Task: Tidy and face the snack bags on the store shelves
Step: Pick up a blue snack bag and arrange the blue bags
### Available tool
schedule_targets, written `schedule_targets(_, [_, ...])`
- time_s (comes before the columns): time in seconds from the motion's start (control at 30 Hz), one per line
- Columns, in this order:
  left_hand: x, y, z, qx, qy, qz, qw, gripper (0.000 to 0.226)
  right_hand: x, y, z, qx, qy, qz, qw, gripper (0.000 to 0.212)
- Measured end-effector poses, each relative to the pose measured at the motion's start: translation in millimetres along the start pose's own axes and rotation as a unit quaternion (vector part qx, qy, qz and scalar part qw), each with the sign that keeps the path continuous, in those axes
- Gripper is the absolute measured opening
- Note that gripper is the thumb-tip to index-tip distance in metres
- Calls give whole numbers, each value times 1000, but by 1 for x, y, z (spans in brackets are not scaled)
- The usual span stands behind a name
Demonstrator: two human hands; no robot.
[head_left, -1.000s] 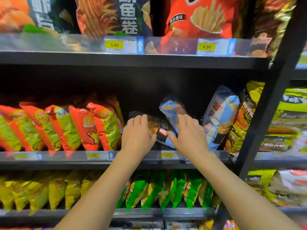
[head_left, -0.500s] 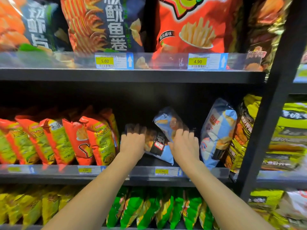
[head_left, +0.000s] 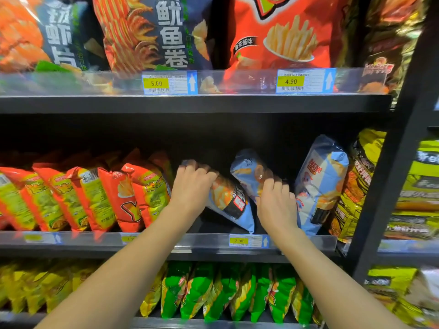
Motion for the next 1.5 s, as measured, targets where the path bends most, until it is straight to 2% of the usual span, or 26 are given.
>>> schedule_targets(0.2, [2,-28,40,3,36,-21,999,57,6,3,5,-30,-7,11,999,47])
schedule_targets(0.33, [4,-56,60,35,68,-3,997,52,9,-1,8,-36,-2,24,999,49])
schedule_targets(0.47, [16,-76,80,70,108,7,992,58,12,-5,2,-38,-7,43,998,62])
schedule_targets(0.73, [47,-98,108,94,127,2,987,67,19,-16,-6,-42,-7,89,995,70])
schedule_targets(0.97, [73,-113,123,90,139,8,986,69,30,-31,-12,-61,-66,142,986,82])
schedule_targets(1.2, [97,-136,137,84,157,13,984,70,40,-45,-6,-70,-122,170,975,77])
schedule_targets(1.27, [104,-141,143,85,161,14,983,68,40,-48,6,-112,-128,147,974,63])
schedule_targets(1.33, [111,-144,149,86,163,15,983,66,43,-54,32,-206,-99,107,968,53])
schedule_targets(1.43, [118,-144,156,88,157,14,984,64,56,-79,81,-398,-77,72,912,61])
schedule_targets(1.5, [121,-141,162,89,152,10,984,66,68,-105,114,-448,-74,105,885,73])
Point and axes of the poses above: each hand's wrist, its own x-axis away from the middle knuckle, its own z-axis out of the back of the hand, y = z × x, the point moved 8 cm from there along -x, towards the middle knuckle, and after that the axes turned 5 degrees about z, right-handed, at the moved point
